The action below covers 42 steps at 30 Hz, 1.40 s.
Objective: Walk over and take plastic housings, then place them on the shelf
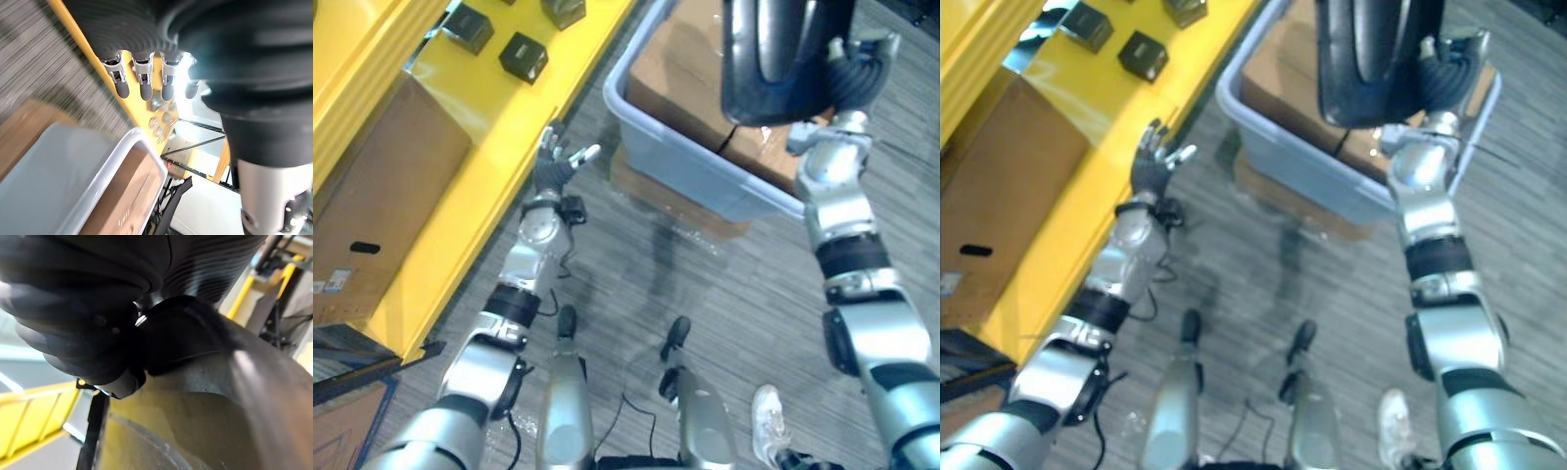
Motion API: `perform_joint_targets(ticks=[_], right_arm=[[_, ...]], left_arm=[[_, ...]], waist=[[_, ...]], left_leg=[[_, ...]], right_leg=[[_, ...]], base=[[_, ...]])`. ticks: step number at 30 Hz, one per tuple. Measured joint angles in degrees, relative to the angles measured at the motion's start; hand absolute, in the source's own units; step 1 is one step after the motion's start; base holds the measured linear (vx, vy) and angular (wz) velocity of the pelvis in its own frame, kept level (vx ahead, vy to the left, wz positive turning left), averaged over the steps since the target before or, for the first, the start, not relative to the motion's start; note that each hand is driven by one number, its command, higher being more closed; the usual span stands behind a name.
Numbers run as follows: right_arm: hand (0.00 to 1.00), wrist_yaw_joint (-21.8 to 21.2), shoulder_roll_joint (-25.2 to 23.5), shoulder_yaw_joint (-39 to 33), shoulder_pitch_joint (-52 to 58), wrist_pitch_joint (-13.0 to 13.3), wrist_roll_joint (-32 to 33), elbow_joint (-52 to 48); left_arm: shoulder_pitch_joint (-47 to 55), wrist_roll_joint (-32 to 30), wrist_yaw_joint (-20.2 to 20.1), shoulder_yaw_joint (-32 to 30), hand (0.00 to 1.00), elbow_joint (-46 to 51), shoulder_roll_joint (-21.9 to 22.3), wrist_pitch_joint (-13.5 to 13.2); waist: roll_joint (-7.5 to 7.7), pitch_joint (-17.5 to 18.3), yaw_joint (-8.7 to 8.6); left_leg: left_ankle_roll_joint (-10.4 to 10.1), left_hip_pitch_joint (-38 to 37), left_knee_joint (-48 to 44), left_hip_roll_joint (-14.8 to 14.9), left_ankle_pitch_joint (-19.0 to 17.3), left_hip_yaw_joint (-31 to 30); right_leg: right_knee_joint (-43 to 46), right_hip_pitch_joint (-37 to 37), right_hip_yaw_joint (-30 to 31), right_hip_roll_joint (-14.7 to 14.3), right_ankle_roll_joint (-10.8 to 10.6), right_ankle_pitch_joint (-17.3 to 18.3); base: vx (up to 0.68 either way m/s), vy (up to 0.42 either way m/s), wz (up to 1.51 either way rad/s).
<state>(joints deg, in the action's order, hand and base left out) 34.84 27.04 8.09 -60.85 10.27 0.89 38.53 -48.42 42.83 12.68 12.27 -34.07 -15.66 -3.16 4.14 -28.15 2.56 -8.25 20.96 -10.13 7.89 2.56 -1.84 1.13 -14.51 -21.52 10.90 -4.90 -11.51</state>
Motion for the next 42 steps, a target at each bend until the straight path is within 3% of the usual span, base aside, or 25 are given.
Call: perform_joint_targets(ticks=[5,16,32,33,39,42], right_arm=[[1.0,-0.6,-2.3,1.2,1.3,0.0,-2.1,-0.4],[1.0,-1.9,-7.3,6.2,3.7,0.2,-6.7,-2.1],[1.0,-4.9,-13.7,11.9,8.9,0.9,-8.5,-2.1],[1.0,-4.9,-13.8,11.9,8.9,0.9,-8.5,-2.1],[1.0,-4.8,-14.9,12.3,10.3,1.3,-8.4,-2.1],[1.0,-4.7,-15.8,12.3,11.9,2.2,-7.0,-2.1]], left_arm=[[-0.4,4.3,-2.5,0.3,0.0,-2.3,3.0,0.1],[-1.7,5.1,-4.2,2.8,0.0,-3.8,5.2,-0.1],[-2.1,1.1,-2.5,7.1,0.0,-5.6,7.1,-0.8],[-2.1,1.1,-2.3,7.1,1.0,-5.6,7.1,-1.0],[-2.1,1.6,1.3,7.1,1.0,-5.6,7.2,-3.4],[-2.0,2.2,3.4,6.9,1.0,-6.2,7.3,-6.1]], waist=[[0.0,0.0,-0.03],[0.0,0.0,-0.16],[0.94,0.6,0.01],[0.95,0.6,0.0],[0.95,0.6,-0.01],[0.95,0.6,-0.01]], left_leg=[[0.0,-0.5,0.2,0.0,0.0,0.3],[-0.1,-1.2,0.6,0.0,0.2,0.6],[-0.1,-3.8,3.6,0.0,1.5,0.5],[-0.2,-3.9,3.7,-0.1,1.6,0.5],[-0.2,-3.9,3.7,-0.1,1.6,0.5],[-0.2,-4.0,3.7,0.0,1.6,0.5]], right_leg=[[0.0,0.2,0.2,0.0,0.0,0.0],[-0.1,0.6,0.5,0.0,0.0,0.0],[-0.8,2.6,-0.1,0.0,0.0,0.0],[-0.8,2.6,-0.1,0.0,0.0,0.0],[-0.9,2.6,-0.1,0.0,0.0,0.0],[-0.9,2.7,-0.1,0.0,0.0,0.0]], base=[[0.0,0.001,-0.01],[0.01,0.002,-0.01],[0.0,0.001,0.02],[0.0,0.0,0.0],[0.0,0.0,0.0],[0.0,0.0,0.0]])
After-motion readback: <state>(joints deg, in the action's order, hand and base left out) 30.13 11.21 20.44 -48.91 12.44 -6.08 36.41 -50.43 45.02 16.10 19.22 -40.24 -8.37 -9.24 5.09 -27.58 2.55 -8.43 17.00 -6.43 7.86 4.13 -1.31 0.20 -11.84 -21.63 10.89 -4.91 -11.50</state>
